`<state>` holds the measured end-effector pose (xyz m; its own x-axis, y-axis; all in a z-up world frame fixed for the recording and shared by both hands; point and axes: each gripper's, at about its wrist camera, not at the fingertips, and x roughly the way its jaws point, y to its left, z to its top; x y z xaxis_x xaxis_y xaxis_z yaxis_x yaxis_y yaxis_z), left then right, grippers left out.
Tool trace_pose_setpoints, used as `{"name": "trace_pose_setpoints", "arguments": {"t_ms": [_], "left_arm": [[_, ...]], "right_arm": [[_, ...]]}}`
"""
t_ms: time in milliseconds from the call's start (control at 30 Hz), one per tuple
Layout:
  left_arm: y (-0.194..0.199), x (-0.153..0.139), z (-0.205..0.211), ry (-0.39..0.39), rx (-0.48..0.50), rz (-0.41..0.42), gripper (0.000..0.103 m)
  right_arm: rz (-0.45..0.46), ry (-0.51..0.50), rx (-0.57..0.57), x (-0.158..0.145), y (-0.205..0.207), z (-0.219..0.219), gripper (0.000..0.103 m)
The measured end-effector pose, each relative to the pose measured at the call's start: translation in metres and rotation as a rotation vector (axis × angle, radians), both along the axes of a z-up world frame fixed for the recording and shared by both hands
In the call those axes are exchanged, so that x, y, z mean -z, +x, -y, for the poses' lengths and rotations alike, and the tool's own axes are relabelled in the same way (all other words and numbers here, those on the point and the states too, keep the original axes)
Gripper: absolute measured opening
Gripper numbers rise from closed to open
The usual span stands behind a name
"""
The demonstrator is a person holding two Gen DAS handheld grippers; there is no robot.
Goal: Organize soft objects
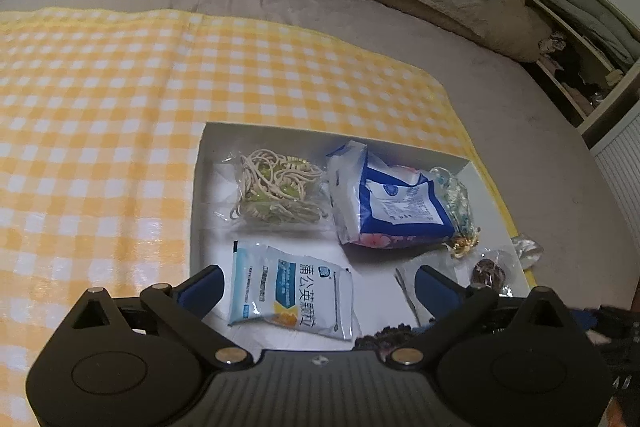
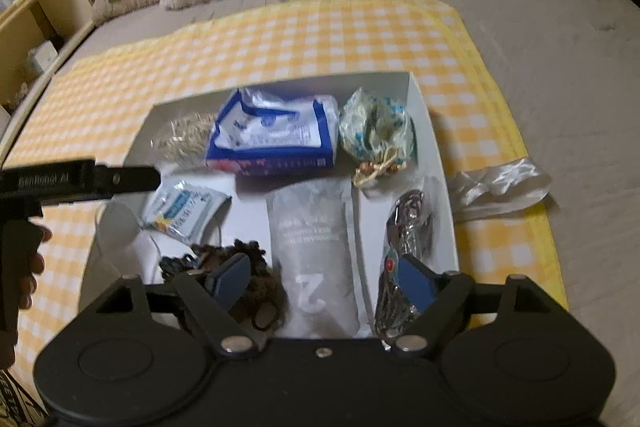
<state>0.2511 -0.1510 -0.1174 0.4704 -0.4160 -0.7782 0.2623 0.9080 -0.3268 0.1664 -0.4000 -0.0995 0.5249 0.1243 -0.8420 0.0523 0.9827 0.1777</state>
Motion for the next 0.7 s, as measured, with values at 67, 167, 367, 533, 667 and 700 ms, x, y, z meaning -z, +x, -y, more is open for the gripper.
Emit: {"name": "trace_pose_setpoints", "arguments": {"t_ms": [67,167,367,533,667,700], "left_arm": [[-0.005,-0.005,-0.003,0.003,0.005,0.012,0.103],[-0.012,-0.013,-0.008,0.01,0.008,0.038,0.103],[-0.024,-0.037,-0.019,0.034,0.005,0.109,0.103],[-0.036,-0.059,-0.027,0.064,-0.004,0.169,0.103],[-0.051,-0.078,-0.034,0.1,-0.019,0.226,0.103],[-0.054,-0.082,-0.036,0.103,-0.018,0.234,0.103]], "right_arm": [[0.019,0.002,0.009,-0.005,-0.002,0.001,0.084],[0.047,0.012,0.025,-0.013,-0.008,0.002,0.086],[0.128,0.004,0.048,-0.032,-0.022,-0.002,0.093],[0.199,-0.002,0.059,-0.049,-0.034,-0.006,0.098],[0.256,-0.004,0.06,-0.062,-0.044,-0.012,0.1],[0.271,-0.008,0.06,-0.066,-0.047,-0.014,0.1]]}}
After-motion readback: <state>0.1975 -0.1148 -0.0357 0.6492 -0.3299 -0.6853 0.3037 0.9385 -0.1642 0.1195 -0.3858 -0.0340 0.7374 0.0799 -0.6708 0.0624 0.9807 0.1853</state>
